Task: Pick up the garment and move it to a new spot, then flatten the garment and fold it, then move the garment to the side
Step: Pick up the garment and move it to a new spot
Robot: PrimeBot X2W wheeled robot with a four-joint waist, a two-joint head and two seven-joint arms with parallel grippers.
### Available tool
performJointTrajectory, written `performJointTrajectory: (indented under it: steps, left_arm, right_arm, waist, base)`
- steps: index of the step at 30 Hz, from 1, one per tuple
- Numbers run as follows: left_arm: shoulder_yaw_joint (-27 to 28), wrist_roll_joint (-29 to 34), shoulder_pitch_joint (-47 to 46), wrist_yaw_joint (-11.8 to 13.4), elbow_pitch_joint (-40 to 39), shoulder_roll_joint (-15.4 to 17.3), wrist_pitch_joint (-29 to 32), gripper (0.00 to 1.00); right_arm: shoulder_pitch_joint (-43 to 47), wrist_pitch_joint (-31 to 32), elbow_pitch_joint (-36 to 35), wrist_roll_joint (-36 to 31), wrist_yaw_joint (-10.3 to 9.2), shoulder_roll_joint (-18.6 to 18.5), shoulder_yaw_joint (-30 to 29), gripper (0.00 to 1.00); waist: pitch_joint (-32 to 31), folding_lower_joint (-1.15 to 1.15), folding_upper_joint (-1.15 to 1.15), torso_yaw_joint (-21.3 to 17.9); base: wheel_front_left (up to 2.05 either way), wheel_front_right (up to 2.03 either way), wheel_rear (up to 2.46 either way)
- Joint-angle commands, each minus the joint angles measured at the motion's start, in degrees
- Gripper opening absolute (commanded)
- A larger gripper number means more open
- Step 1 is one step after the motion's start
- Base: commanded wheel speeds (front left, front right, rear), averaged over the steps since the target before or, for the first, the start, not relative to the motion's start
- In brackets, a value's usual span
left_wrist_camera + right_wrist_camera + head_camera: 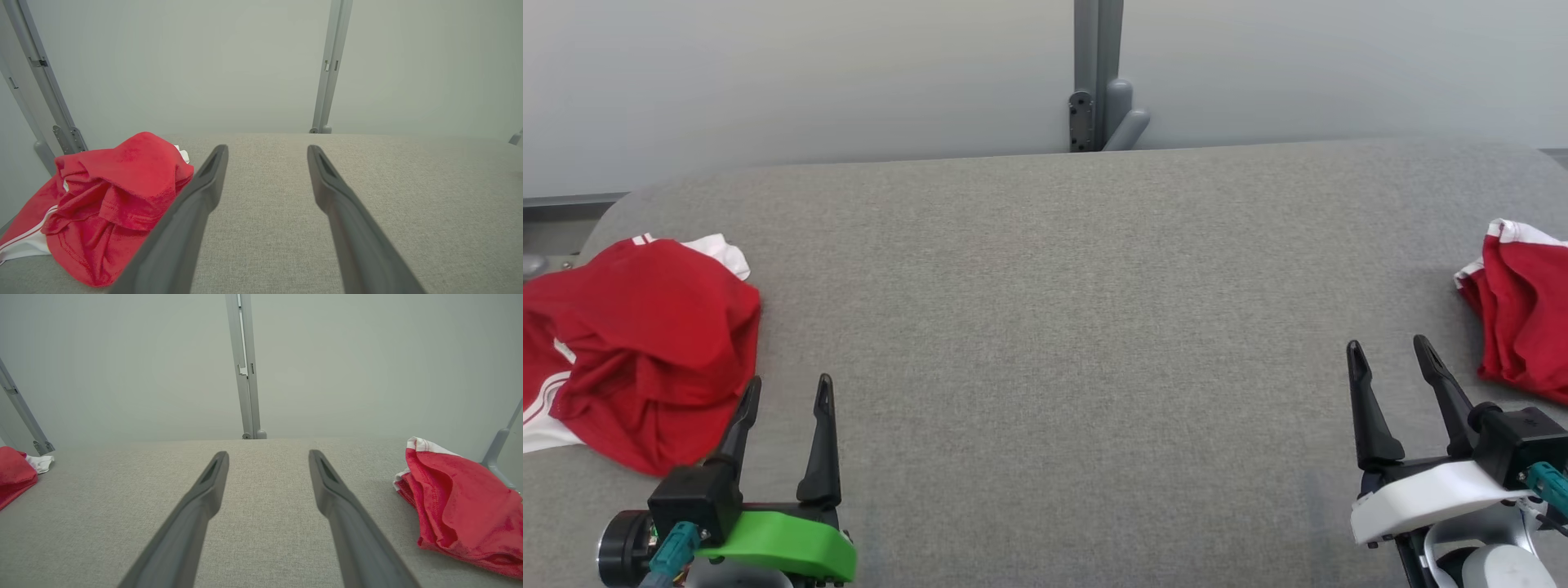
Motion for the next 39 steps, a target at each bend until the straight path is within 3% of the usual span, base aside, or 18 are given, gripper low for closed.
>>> performJointTrajectory:
  steps: [1, 15, 24, 39]
  left_arm:
    - [0.2, -0.5, -1.1, 0.1, 0.0, 0.4, -0.2, 1.00]
    - [0.9, -1.5, -2.7, -0.3, 0.6, 0.9, -1.6, 1.00]
    - [1.0, -1.6, -2.4, -0.1, 0.8, 1.2, -1.8, 1.00]
    - [0.7, -2.1, -3.1, 0.4, 0.5, 1.3, -2.1, 1.00]
  right_arm:
    - [0.6, 0.1, -0.8, 0.2, -0.09, 0.1, 0.4, 1.00]
    - [1.0, 1.2, -3.9, 0.1, -0.09, 1.3, 2.1, 1.00]
    - [1.0, 1.2, -4.3, -0.1, -0.09, 1.7, 2.2, 1.00]
    - [0.8, 1.1, -4.4, 0.3, -0.09, 2.0, 2.5, 1.00]
  waist:
    - [0.3, 0.00, 0.00, 2.3]
    - [0.2, 0.00, 0.00, 16.3]
    - [0.1, 0.00, 0.00, 18.9]
    - [0.9, 0.00, 0.00, 19.4]
  base:
    - [0.00, 0.00, 0.00]
    - [0.00, 0.00, 0.00]
    - [0.00, 0.00, 0.00]
    - [0.00, 0.00, 0.00]
